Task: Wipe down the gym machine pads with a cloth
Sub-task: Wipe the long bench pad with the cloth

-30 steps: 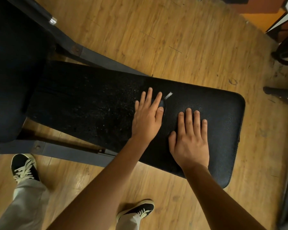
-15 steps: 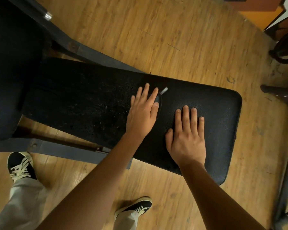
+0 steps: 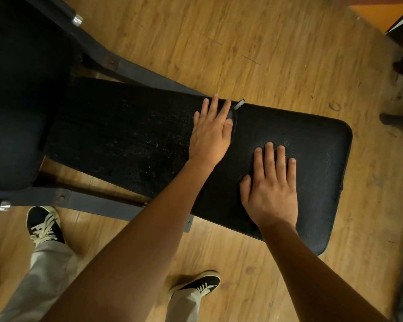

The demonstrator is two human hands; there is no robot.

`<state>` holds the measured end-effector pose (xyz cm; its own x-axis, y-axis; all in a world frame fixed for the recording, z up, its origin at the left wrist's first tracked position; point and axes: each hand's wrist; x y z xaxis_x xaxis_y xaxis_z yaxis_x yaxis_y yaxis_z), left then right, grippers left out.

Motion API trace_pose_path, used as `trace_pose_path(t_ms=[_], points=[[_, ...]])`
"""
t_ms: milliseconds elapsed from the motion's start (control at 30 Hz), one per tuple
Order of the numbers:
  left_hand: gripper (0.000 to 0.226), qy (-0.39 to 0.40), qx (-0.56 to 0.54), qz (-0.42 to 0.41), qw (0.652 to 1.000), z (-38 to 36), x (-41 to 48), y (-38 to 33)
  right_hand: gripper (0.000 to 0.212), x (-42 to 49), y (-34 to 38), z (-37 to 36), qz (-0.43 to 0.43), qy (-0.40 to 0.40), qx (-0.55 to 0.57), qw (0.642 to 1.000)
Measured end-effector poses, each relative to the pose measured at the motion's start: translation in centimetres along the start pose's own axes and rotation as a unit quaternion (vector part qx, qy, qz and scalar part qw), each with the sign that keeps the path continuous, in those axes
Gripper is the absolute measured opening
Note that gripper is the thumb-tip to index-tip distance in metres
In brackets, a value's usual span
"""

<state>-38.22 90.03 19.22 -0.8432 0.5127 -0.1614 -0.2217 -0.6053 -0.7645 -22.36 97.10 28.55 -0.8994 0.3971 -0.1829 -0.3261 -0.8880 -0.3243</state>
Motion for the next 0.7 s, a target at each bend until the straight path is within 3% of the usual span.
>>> trace_pose_path(t_ms=[267,700], points=[[0.049,0.017,-0.003,0.011,1.000,-0.4,-10.3,1.8,0.066,-0.1,0.0,0.1,0.003,0.004,0.002,1.000],[0.051,0.035,-0.002,-0.054,0.998,0.6,-7.1,2.8,0.066,-0.1,0.1,0.3,-0.001,0.004,-0.002,1.000]])
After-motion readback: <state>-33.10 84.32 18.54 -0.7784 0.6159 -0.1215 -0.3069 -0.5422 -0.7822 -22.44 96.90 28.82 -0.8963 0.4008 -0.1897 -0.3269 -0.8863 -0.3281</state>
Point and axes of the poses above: each hand's wrist, its own x-axis towards the middle knuckle, its own z-axis out of the back of the hand, y = z × x, and after that the axes turned 2 degrees about -y, right-handed
